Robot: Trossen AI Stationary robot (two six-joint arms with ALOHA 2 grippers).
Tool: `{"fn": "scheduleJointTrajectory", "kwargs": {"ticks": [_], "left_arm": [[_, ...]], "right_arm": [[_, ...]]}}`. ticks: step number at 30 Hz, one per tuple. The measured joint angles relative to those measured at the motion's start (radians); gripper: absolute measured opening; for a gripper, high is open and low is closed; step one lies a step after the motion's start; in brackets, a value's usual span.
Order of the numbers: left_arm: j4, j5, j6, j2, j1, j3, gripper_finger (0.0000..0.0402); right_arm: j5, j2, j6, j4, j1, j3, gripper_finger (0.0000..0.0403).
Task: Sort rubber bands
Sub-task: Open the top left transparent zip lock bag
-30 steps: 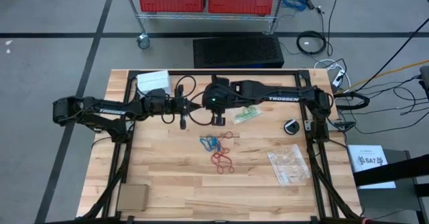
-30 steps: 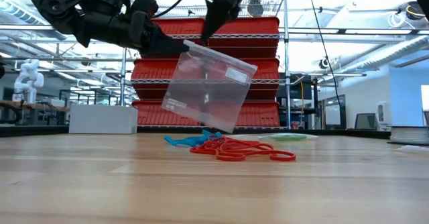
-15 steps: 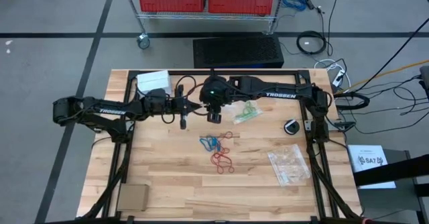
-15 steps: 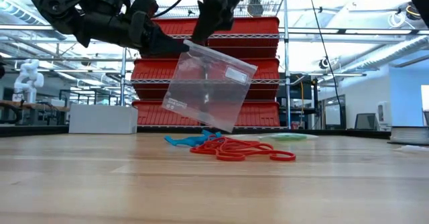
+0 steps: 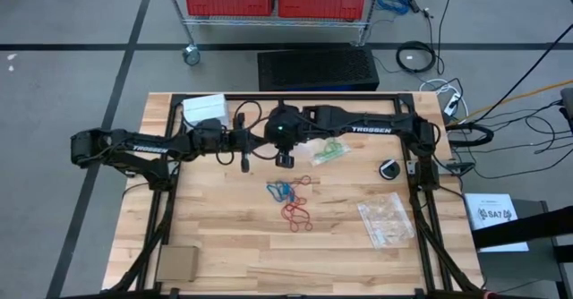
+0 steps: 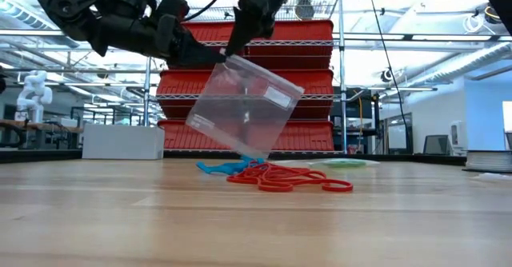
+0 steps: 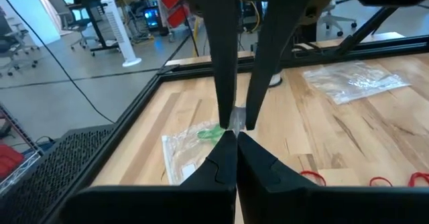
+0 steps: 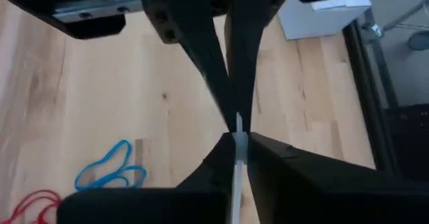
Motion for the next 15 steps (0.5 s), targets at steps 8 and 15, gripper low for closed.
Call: {"fn": "scheduleJointTrajectory", "kwargs": {"ticks": [8,15], "left_arm": [[-0.003,-0.021,-0.006,0.0,0.001,0.0,0.0],[0.0,-0.021,-0.006,0.0,0.001,0.0,0.0]], "right_arm": [[0.012,-0.001,0.035,-0.129,0.004,0.001,0.0011],[0.034,-0.002,0.078,-0.29,0.005,0.0,0.001]]}}
